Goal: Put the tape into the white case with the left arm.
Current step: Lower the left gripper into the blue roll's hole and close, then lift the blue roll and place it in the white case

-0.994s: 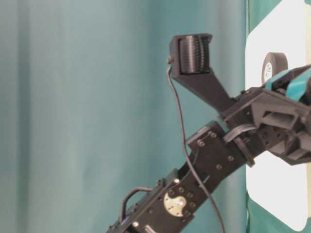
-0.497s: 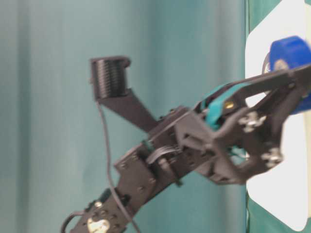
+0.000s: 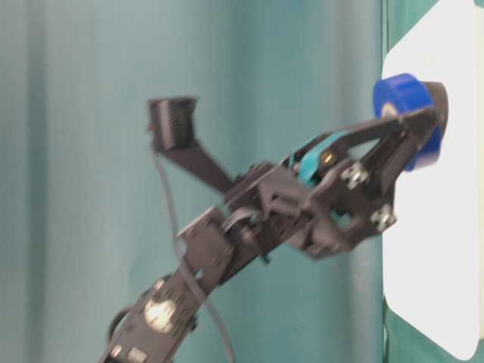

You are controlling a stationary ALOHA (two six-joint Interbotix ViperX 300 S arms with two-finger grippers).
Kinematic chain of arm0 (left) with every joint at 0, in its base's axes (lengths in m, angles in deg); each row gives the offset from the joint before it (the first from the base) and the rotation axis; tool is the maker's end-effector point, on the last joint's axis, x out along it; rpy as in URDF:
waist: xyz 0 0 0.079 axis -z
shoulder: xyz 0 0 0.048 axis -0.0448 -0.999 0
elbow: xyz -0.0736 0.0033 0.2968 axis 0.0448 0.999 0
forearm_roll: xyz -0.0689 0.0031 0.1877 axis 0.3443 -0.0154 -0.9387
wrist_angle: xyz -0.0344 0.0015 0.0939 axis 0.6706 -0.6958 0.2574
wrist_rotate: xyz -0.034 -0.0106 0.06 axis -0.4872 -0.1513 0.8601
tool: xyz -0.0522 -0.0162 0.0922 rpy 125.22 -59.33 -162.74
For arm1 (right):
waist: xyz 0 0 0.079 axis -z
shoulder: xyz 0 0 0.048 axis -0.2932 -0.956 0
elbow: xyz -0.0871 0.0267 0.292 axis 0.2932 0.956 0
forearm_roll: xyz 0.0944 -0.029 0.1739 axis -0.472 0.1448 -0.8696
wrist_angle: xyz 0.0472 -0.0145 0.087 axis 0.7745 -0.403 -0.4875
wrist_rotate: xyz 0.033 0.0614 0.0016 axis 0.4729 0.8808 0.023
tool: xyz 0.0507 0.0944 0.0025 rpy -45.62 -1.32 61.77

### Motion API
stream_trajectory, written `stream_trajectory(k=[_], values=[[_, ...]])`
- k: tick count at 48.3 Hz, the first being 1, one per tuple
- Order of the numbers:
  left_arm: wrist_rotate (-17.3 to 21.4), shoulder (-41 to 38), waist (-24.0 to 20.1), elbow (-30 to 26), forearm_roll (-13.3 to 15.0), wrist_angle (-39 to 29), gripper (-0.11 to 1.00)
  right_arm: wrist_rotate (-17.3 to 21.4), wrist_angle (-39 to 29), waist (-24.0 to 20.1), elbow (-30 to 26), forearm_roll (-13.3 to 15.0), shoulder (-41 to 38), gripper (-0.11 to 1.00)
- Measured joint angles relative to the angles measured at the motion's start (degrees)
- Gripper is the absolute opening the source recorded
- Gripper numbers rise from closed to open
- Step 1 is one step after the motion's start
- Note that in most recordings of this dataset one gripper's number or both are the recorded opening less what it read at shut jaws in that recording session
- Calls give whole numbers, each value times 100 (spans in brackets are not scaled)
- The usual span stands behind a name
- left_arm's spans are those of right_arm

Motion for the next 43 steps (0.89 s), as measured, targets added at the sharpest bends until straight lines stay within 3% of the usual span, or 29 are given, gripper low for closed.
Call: stream_trajectory(k=[12, 38, 40, 43], values=[[255, -439, -229, -439, 9, -9, 28, 9, 0, 0, 0, 0, 0, -9], [308, -712, -369, -756, 0, 0, 28, 9, 0, 0, 0, 0, 0, -9], [343, -712, -369, -756, 0, -9, 33, 9, 0, 0, 0, 0, 0, -9], [413, -712, -360, -756, 0, 0, 51, 9, 0, 0, 0, 0, 0, -9]])
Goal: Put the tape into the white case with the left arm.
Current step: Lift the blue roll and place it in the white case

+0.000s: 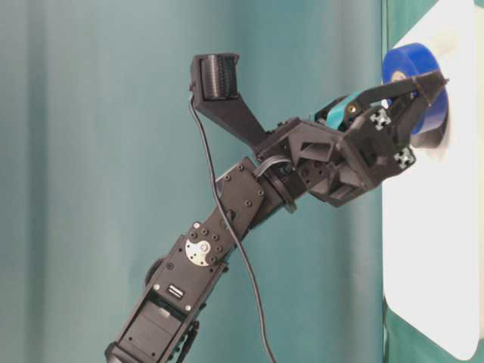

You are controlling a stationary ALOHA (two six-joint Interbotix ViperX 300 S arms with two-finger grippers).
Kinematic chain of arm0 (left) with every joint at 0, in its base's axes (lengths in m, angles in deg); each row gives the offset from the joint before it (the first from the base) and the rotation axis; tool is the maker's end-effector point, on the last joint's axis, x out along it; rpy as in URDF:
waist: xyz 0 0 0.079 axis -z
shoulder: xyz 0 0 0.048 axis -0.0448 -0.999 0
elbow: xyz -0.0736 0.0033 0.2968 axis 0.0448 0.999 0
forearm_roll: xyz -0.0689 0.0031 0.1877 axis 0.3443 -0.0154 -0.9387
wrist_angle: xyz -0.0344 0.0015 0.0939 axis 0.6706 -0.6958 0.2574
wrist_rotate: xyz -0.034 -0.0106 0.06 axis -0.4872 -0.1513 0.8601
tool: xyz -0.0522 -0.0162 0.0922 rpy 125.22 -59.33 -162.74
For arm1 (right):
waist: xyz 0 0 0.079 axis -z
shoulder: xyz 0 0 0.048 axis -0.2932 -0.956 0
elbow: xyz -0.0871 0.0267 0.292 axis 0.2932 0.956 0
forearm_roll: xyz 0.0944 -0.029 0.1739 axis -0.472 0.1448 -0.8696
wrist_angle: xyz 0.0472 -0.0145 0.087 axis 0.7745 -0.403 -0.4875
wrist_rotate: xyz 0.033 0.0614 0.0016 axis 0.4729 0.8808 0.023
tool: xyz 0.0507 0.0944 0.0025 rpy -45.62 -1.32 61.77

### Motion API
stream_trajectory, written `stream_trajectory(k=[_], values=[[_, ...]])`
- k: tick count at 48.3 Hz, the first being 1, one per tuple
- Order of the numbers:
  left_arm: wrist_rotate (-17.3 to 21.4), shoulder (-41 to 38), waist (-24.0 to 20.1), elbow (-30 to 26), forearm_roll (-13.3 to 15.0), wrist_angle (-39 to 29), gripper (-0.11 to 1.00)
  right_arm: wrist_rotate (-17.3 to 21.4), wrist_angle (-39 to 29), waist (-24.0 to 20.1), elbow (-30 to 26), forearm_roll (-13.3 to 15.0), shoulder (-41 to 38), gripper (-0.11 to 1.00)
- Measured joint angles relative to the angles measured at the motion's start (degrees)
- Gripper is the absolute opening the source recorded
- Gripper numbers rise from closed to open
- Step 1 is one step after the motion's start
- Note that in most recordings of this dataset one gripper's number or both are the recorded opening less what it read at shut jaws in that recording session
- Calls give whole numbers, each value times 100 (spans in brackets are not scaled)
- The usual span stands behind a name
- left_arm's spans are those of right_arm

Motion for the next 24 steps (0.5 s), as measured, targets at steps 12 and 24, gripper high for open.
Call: stream_trajectory(k=[12, 24], values=[[114, 9, -9, 26, 0, 0, 94, 0, 0, 0, 0, 0, 0, -9], [114, 176, 0, 105, -9, 0, 94, 0, 0, 0, 0, 9, 0, -9]])
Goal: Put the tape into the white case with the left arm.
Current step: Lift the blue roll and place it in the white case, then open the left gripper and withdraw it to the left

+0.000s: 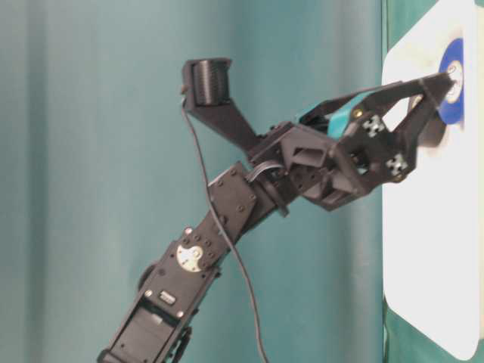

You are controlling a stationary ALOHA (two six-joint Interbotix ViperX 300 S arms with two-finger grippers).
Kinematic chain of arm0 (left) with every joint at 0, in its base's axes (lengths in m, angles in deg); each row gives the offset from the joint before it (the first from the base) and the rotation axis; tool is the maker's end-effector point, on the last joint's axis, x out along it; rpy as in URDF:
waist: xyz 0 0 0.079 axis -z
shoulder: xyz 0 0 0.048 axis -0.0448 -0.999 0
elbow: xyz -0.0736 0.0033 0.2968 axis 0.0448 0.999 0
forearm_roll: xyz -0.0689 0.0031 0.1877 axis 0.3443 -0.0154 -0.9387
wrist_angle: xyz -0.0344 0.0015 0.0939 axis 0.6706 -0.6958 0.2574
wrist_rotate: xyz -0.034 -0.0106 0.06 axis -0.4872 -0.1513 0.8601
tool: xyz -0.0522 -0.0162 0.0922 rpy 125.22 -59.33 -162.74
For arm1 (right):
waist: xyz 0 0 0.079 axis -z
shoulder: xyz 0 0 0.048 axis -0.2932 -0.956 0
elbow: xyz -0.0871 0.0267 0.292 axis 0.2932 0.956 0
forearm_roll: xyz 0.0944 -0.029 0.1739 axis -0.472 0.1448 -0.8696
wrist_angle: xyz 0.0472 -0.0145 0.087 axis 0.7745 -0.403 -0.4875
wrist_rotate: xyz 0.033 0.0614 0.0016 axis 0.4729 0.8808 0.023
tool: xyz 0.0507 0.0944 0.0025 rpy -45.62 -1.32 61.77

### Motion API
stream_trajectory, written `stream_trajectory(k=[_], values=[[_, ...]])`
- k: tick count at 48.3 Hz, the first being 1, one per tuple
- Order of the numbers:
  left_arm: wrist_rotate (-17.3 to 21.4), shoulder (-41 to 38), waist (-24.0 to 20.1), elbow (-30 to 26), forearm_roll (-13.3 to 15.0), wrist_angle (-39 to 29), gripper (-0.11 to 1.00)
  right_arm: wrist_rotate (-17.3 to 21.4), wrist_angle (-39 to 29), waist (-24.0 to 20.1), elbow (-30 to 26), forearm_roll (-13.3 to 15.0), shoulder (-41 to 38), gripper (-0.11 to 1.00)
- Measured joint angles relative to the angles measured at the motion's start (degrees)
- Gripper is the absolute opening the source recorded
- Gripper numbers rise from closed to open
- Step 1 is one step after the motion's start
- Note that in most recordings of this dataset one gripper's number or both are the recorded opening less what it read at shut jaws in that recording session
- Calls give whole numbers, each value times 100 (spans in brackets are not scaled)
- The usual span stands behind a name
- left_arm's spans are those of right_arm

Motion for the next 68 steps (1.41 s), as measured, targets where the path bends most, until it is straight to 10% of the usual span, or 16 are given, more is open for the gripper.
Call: stream_trajectory(k=[68], values=[[-624, 3788, 501, 3524, 18, 9, 92, 0, 0, 0, 0, -9, 0, -9]])
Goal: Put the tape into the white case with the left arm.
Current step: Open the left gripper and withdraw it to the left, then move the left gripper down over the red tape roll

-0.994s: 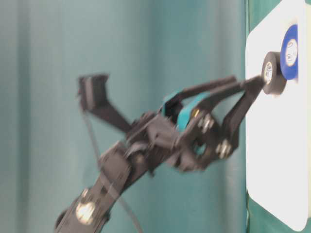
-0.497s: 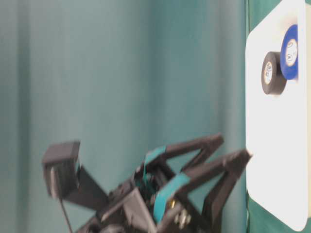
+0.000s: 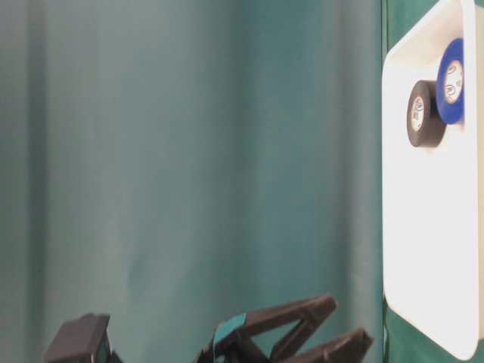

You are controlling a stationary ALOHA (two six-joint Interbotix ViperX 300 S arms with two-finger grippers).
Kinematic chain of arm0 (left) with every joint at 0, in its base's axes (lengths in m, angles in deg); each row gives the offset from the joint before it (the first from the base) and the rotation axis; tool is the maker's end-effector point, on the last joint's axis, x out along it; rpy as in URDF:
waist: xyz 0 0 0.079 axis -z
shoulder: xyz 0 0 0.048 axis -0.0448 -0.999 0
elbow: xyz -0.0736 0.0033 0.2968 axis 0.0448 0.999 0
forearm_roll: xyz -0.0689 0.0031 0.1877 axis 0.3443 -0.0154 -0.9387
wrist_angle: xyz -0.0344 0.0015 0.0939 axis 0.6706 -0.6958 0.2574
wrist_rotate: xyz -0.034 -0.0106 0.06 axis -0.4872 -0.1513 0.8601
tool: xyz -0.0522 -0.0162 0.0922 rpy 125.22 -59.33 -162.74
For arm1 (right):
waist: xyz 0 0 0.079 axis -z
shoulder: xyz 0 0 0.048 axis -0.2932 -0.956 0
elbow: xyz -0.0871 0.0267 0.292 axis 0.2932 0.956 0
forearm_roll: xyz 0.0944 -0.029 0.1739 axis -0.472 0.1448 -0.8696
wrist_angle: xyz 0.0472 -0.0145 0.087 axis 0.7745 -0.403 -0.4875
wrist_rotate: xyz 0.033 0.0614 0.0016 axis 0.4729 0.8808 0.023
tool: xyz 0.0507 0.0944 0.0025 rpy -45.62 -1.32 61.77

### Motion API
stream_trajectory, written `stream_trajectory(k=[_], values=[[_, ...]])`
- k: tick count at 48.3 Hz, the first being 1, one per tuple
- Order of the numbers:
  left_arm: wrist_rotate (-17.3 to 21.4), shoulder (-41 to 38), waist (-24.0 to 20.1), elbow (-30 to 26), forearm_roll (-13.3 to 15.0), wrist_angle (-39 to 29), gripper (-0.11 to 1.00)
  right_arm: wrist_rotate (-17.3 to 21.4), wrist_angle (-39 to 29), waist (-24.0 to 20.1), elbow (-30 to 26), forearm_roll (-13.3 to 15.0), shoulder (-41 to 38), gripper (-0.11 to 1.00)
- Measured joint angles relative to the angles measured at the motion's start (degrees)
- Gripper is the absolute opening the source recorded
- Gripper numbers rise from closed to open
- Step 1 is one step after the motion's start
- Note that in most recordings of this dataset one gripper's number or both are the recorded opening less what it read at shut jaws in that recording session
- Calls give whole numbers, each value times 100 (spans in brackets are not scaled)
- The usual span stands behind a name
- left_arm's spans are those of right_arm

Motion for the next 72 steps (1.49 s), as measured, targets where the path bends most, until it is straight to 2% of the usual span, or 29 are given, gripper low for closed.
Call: stream_trajectory(k=[17, 29, 52, 72], values=[[-123, 571, -9, 589, 0, -9, 92, 0, 0, 0, 0, 9, 0, -9], [-202, 870, 0, 782, 0, 0, 92, 0, 0, 0, 0, 0, 0, -9], [-237, 765, 18, 800, 0, 0, 92, 0, 0, 0, 0, 0, 0, -9], [-536, 281, 492, 677, 0, 220, 92, 0, 0, 0, 0, 44, 0, -9]])
